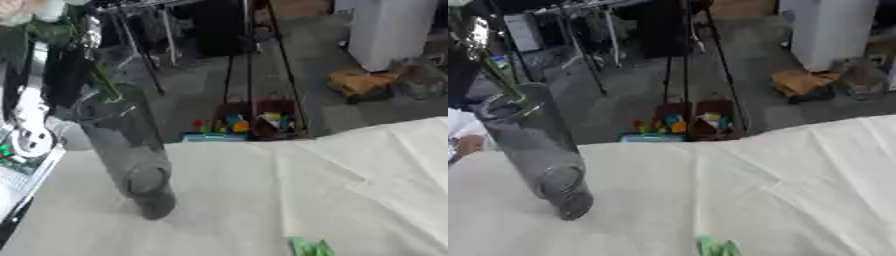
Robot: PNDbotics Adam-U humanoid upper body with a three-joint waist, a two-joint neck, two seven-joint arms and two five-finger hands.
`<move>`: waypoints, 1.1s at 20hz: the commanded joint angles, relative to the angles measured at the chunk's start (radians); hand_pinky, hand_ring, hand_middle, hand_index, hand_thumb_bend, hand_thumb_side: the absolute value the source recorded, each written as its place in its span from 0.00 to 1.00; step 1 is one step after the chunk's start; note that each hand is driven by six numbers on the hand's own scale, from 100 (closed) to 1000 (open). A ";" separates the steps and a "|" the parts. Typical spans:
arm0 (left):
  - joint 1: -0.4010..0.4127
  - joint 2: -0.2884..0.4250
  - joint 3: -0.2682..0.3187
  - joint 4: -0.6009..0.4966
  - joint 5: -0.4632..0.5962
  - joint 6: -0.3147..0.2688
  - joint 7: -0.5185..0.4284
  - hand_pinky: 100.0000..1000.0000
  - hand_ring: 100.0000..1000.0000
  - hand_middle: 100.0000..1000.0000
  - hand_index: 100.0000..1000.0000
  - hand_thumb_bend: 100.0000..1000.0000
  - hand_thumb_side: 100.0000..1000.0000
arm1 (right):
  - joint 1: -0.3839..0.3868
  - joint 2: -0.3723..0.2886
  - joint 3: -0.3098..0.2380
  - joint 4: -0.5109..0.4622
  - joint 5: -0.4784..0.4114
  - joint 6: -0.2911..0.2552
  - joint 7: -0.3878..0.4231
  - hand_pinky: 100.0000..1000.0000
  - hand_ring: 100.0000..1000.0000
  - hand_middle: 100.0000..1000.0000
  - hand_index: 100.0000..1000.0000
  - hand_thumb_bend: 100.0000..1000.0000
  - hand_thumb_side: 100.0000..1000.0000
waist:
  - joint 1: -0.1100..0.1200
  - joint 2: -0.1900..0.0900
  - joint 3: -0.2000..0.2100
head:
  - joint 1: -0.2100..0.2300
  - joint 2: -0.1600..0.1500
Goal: Arrange flowers into the vase.
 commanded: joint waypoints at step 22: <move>0.014 0.071 0.010 -0.022 -0.069 0.047 -0.265 0.76 1.00 0.96 0.86 0.00 0.95 | 0.003 0.028 0.007 0.010 0.006 0.009 -0.005 0.58 0.83 0.39 0.78 0.00 0.86 | 0.021 -0.025 0.027 | -0.005 -0.007</move>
